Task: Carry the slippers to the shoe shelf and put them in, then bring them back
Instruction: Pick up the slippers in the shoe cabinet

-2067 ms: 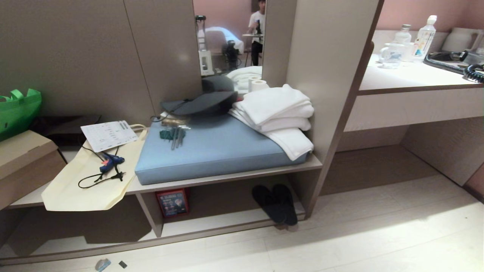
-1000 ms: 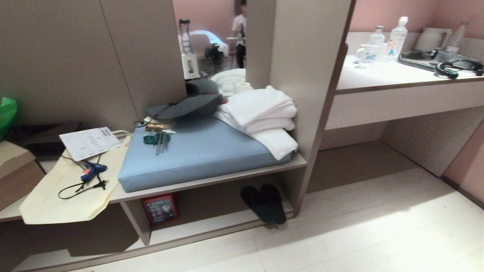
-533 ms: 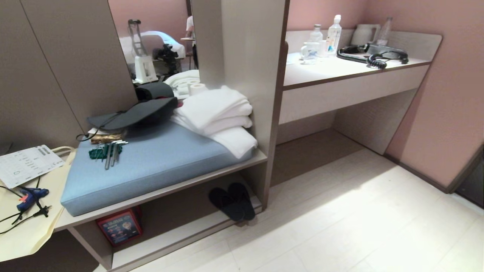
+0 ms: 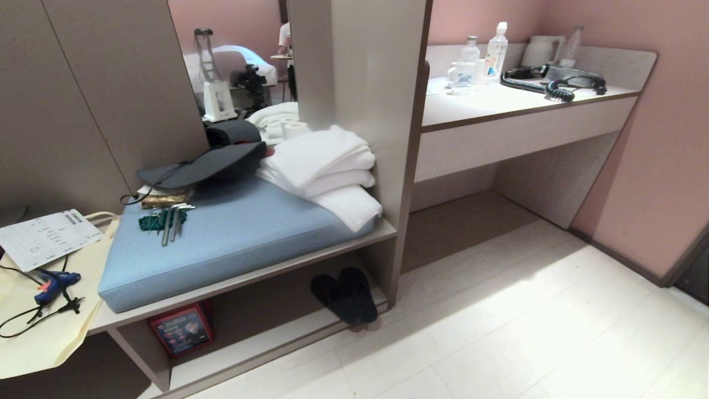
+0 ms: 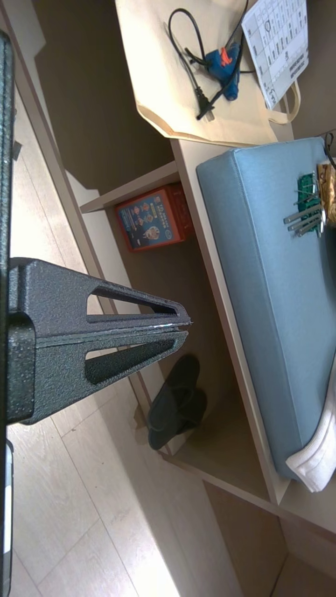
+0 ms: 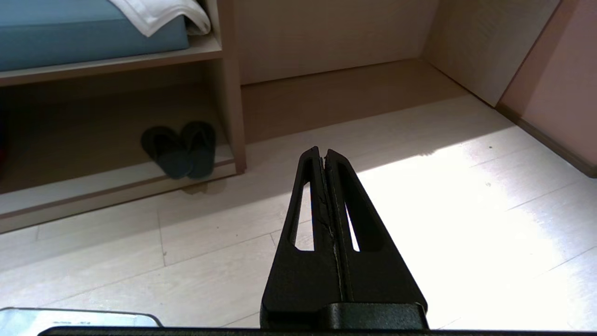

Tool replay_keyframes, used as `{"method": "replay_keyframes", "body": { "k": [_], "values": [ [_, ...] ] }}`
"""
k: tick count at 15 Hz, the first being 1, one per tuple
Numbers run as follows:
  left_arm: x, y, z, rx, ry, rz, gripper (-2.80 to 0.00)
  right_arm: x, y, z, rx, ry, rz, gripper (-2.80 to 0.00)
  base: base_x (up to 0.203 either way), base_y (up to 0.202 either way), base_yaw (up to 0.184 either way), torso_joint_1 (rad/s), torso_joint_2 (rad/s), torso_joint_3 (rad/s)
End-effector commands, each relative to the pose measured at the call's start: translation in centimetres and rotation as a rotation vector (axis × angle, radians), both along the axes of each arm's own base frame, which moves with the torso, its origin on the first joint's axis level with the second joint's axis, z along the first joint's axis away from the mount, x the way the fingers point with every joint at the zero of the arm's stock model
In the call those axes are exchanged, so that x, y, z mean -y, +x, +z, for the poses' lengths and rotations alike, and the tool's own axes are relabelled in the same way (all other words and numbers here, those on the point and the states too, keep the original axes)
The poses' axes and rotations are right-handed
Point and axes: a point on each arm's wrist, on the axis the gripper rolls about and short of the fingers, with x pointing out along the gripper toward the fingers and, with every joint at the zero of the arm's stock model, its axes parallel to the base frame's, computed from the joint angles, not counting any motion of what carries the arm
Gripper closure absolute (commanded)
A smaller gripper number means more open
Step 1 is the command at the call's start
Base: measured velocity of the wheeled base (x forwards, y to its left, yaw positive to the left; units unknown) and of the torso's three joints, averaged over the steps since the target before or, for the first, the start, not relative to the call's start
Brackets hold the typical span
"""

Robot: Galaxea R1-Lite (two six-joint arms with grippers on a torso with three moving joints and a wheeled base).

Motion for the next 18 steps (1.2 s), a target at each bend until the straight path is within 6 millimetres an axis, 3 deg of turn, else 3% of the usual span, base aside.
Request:
{"method": "replay_keyframes", "body": {
  "k": [1,16,18],
  "values": [
    [0.0,0.01,0.0,-0.001,0.0,0.0,0.0,0.0,0.01,0.01,-0.001,-0.002,0.0,0.0,0.0,0.0,0.0,0.0,0.0,0.0],
    [0.0,0.01,-0.03,-0.004,0.003,0.002,0.0,0.0,0.01,0.01,-0.001,0.001,-0.001,0.0,0.0,0.0,0.0,0.0,0.0,0.0],
    [0.0,0.01,-0.03,-0.004,0.003,0.0,0.0,0.0,0.01,0.01,-0.001,0.001,-0.001,0.0,0.133,0.0,-0.003,0.005,0.0,0.0]
  ]
}}
